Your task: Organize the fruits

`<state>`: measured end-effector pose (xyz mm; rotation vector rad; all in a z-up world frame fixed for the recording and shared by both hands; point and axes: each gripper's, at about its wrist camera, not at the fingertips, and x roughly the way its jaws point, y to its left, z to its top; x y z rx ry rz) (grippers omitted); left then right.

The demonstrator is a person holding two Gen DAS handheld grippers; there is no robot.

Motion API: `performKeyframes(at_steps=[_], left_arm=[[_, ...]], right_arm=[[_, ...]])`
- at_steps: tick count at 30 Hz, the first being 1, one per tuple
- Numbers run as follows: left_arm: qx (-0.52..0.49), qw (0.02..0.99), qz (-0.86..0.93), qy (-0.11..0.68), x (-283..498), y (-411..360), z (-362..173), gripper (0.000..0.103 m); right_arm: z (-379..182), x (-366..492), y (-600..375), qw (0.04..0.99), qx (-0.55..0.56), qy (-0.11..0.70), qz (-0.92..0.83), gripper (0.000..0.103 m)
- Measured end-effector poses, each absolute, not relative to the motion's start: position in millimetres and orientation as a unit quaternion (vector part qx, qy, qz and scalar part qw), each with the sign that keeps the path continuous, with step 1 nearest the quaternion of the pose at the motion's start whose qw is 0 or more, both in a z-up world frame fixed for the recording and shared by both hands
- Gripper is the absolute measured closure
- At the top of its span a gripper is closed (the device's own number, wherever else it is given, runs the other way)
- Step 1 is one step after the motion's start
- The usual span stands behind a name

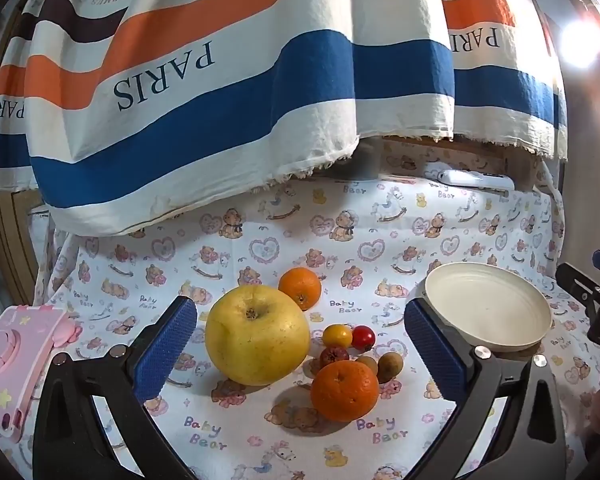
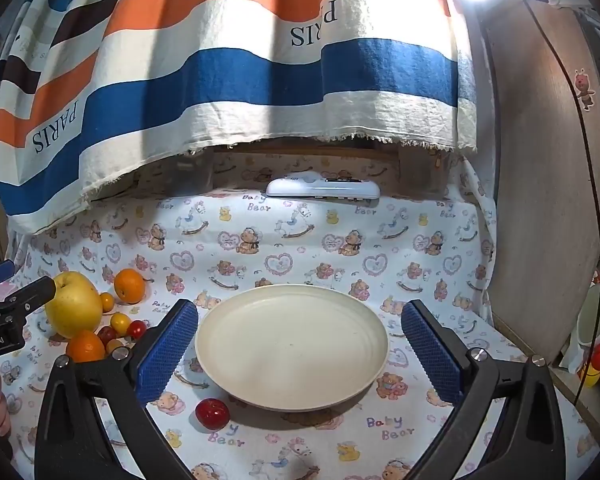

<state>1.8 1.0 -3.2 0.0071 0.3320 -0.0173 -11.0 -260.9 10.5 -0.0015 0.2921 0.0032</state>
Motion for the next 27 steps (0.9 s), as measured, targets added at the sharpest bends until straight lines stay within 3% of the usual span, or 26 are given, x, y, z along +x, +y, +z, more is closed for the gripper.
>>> performKeyframes(at_steps=[27], left_arm=[[0.006, 0.987, -0.012, 0.16, 0.1, -0.6, -1.8, 0.0]], right_arm=[[9.7, -11.8, -258.6, 0.988, -0.006, 0.152, 0.008, 0.001]])
